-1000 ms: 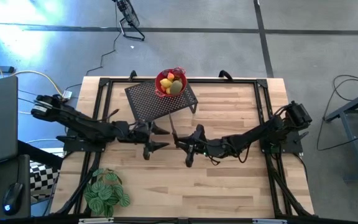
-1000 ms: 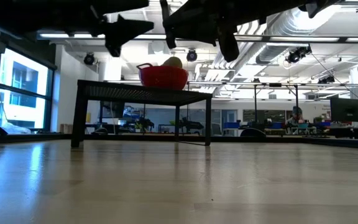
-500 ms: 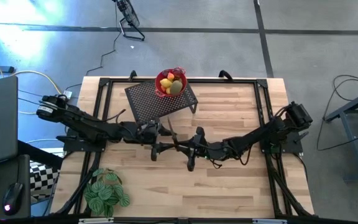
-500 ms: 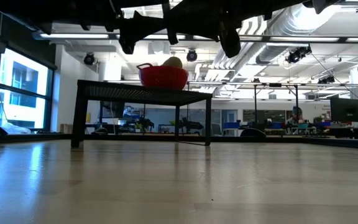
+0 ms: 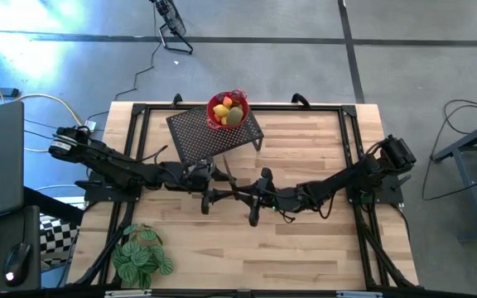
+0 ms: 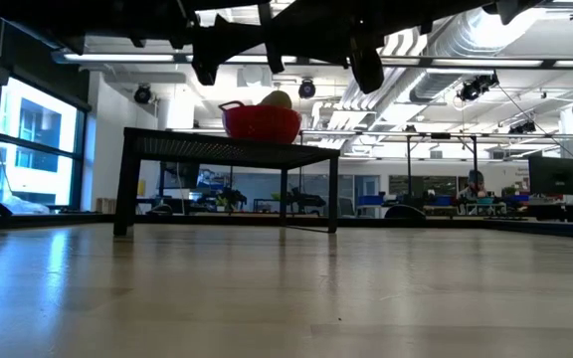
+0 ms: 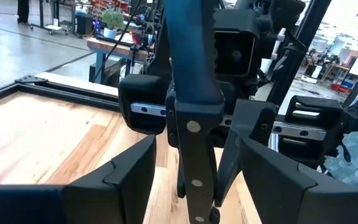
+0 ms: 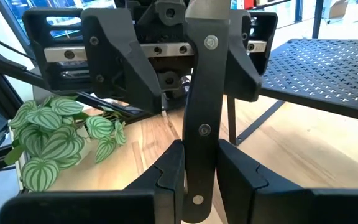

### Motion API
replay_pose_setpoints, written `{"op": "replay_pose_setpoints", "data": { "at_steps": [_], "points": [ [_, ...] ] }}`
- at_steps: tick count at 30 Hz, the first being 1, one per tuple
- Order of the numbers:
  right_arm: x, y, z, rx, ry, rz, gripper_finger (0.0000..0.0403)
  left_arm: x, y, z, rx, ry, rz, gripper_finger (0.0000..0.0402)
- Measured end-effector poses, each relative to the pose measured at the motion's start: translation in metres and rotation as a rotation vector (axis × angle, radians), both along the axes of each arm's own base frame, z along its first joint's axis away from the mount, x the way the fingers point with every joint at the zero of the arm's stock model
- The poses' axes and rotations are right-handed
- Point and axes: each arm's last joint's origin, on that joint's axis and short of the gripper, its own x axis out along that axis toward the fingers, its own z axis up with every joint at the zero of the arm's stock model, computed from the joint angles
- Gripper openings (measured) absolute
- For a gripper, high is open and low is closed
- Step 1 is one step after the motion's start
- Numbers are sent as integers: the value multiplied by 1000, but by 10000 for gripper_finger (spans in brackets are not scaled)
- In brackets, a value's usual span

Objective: Pick & Place Fruit
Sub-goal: Put the knife on the shelf

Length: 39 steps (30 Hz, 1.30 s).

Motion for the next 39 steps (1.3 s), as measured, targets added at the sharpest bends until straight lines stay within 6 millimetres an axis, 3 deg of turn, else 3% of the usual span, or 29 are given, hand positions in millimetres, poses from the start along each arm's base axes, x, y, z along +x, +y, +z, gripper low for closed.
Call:
{"op": "replay_pose_setpoints", "data": {
  "at_steps": [25,39],
  "points": [
    [0,0,0,-7,2,3,64,0,0,2,-13,-22,-2,68],
    [0,0,0,-2,2,8,64,0,0,2,-8,-23,-1,70]
  ]
}}
